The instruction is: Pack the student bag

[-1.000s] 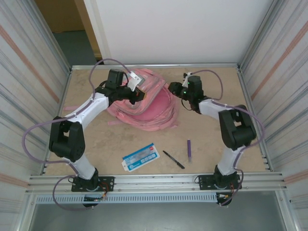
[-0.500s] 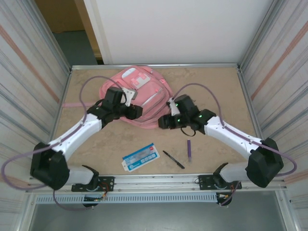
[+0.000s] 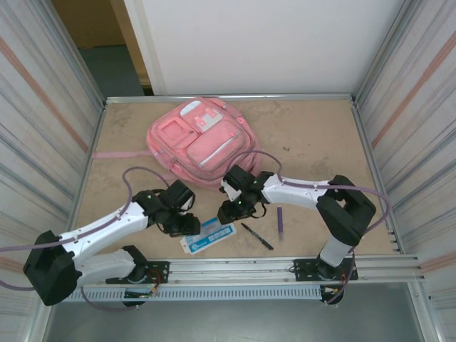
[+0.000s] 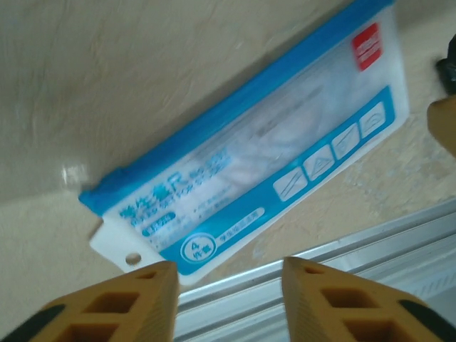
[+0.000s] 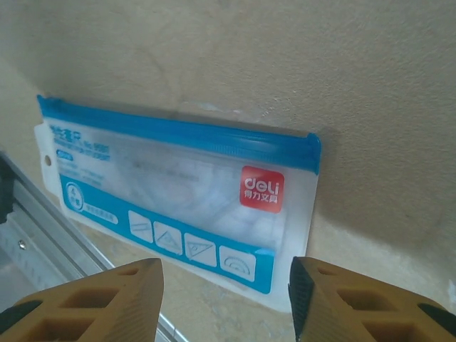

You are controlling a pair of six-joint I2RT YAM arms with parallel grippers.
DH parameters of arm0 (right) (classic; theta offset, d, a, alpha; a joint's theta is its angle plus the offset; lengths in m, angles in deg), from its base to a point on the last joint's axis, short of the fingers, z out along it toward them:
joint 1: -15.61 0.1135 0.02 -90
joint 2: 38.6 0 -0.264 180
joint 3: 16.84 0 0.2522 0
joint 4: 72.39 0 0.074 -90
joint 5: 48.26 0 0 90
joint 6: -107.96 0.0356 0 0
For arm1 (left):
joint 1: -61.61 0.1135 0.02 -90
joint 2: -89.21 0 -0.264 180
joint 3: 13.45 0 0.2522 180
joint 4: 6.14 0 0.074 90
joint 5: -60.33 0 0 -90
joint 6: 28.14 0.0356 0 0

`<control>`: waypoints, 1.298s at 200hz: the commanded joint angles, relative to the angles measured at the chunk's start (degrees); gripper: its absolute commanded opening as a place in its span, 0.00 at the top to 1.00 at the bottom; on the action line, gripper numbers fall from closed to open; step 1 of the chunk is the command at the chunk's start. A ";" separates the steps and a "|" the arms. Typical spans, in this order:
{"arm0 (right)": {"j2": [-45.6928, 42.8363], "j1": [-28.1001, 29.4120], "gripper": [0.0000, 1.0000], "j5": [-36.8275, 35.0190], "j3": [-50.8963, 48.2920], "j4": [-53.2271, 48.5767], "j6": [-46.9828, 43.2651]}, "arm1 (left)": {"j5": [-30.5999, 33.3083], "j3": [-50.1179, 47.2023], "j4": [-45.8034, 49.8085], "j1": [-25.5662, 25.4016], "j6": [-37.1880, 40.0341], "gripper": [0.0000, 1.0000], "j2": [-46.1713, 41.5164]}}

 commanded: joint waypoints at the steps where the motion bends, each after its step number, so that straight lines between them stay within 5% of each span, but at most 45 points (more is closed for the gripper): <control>1: 1.38 -0.48 0.51 0.61 1.08 0.71 0.98 | -3.95 -3.34 -5.21 -0.27 -5.51 0.66 0.63; 27: 2.44 -1.56 0.51 -2.62 1.42 0.96 -0.47 | -3.44 -7.21 -10.12 -1.12 -5.25 0.72 3.33; 86: 6.49 -3.98 0.51 2.54 2.96 2.31 -1.53 | -2.44 -14.48 -14.21 0.45 -6.26 0.78 4.33; 135: 9.35 -6.92 0.52 18.11 3.60 4.23 -3.23 | -6.77 -18.50 -16.63 5.46 -4.68 0.78 3.10; 186: 11.07 -6.89 0.57 25.16 2.10 7.15 -3.07 | -7.99 -18.16 -16.59 6.98 -2.76 0.78 1.41; 243: 9.10 -7.20 1.00 32.36 -1.02 11.87 -2.64 | -9.54 -16.61 -16.76 9.29 -0.98 0.74 -0.98; 259: 7.44 -7.59 1.00 32.22 -1.67 12.53 -1.76 | -9.40 -14.89 -15.92 9.35 -0.25 0.70 -3.05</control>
